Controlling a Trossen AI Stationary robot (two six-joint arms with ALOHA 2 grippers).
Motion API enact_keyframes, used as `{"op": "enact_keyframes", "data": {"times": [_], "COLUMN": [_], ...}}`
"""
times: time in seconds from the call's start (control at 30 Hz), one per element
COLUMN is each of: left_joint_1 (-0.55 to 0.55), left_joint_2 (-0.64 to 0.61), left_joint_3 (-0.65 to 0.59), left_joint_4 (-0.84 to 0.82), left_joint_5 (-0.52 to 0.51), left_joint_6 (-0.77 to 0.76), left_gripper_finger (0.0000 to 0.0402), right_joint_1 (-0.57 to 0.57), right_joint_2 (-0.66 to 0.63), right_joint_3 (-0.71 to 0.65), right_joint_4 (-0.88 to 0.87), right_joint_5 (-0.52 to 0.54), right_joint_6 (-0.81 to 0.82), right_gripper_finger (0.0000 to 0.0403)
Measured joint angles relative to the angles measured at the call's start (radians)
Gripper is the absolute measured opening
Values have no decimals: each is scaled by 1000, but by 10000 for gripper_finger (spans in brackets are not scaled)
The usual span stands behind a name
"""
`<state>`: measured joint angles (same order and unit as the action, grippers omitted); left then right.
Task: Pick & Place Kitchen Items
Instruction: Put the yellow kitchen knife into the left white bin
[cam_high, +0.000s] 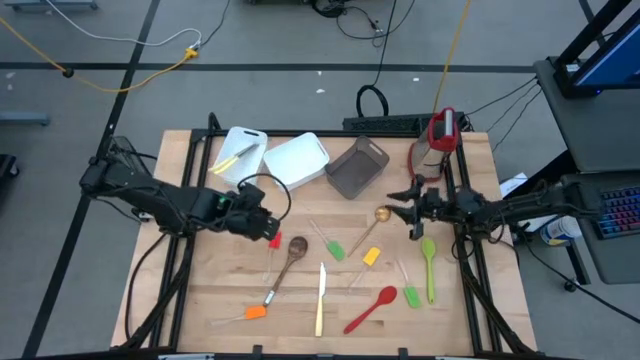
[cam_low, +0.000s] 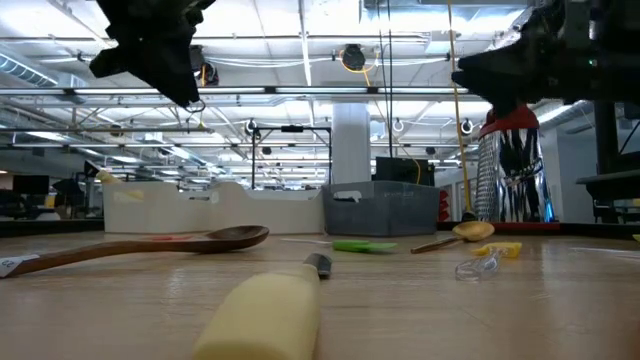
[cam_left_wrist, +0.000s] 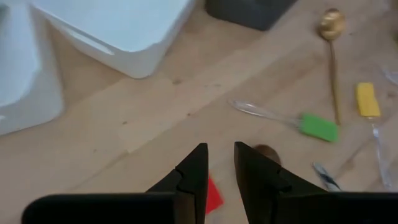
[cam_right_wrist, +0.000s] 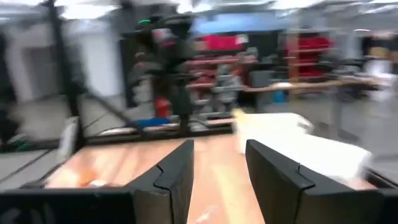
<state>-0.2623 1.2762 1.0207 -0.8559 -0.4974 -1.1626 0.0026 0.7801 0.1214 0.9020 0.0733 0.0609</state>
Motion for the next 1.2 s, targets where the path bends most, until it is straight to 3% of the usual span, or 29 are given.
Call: {"op": "enact_keyframes", "data": {"times": [0.33,0.57,0.73,0.93,1.1,1.2], "left_joint_1": [-9,-7,-7,-7,-16,-32], "left_joint_2": [0,0,0,20,81,148], "left_joint_3": [-30,-30,-30,-30,-28,-30], "left_joint_4": [21,53,130,282,344,388], "left_joint_5": [0,-20,-54,-48,-13,67], "left_joint_6": [-1,5,-26,90,91,64], "left_gripper_finger": [81,81,81,81,81,81], "right_joint_1": [36,35,23,24,25,25], "right_joint_2": [324,478,513,531,531,531], "right_joint_3": [259,362,364,366,366,366], "right_joint_4": [-25,-45,-47,-47,-46,-41], "right_joint_5": [-313,-312,-310,-310,-309,-309], "right_joint_6": [-110,-110,-128,-198,-158,-151], "right_gripper_finger": [141,141,141,141,141,141]}}
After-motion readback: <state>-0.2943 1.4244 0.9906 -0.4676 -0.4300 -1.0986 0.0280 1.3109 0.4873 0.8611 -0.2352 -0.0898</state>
